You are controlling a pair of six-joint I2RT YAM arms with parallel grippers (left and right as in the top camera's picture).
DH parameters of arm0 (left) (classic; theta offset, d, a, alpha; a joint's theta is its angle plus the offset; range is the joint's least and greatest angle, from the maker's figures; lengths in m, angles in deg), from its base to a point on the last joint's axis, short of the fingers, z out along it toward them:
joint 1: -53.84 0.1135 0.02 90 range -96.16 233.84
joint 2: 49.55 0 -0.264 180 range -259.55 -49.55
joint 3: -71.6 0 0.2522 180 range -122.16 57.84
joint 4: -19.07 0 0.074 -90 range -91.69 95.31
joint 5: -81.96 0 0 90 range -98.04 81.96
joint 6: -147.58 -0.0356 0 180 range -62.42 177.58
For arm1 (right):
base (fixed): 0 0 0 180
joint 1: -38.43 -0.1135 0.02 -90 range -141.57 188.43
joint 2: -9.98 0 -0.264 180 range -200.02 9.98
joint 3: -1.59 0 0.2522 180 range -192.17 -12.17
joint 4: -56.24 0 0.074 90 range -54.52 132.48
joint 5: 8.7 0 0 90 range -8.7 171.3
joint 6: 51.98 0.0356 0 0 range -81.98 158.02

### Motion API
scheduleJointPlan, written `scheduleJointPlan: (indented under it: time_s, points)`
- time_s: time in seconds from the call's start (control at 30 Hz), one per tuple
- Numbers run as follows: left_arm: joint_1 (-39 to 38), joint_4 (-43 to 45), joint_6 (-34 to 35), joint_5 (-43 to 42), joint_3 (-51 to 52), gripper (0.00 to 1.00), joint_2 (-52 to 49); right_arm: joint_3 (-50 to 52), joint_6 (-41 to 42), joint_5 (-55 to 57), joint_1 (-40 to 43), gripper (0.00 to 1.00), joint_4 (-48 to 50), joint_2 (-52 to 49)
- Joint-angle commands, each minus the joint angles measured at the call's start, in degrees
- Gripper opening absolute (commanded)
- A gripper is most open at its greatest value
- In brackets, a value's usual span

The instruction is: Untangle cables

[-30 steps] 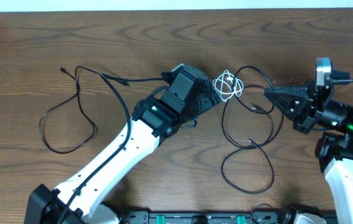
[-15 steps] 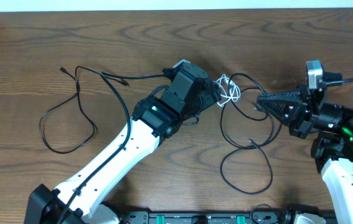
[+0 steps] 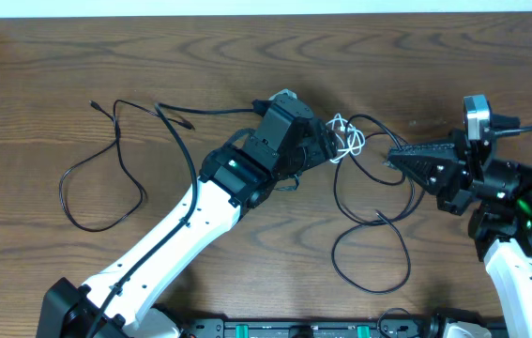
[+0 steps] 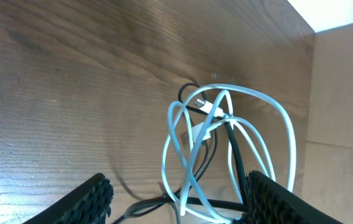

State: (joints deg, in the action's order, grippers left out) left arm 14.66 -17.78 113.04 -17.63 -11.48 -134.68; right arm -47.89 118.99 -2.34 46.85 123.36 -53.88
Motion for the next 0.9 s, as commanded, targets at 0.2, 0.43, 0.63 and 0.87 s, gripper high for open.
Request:
scheduleJointPlan:
  time_s: [0.2, 0.43, 0.63, 0.87]
  points:
    - [-0.17, 0.59, 1.44, -3.63, -1.40, 0.69, -0.28, -0.55, 9.11, 2.10, -0.33, 0.01, 7.65, 0.20]
    - [-0.17, 1.18, 2.51, -4.59, -1.42, 0.59, -0.28, -0.55, 9.22, 3.19, -2.21, 0.01, 8.15, 0.20]
    - [-0.20, 1.18, 2.51, -5.05, -1.42, 0.34, -0.28, -0.55, 9.25, 4.26, -2.54, 0.01, 8.96, 0.20]
    - [-0.20, 1.16, 2.51, -5.05, -1.42, 0.34, -0.28, -0.55, 9.27, 5.20, -2.54, 0.01, 8.96, 0.20]
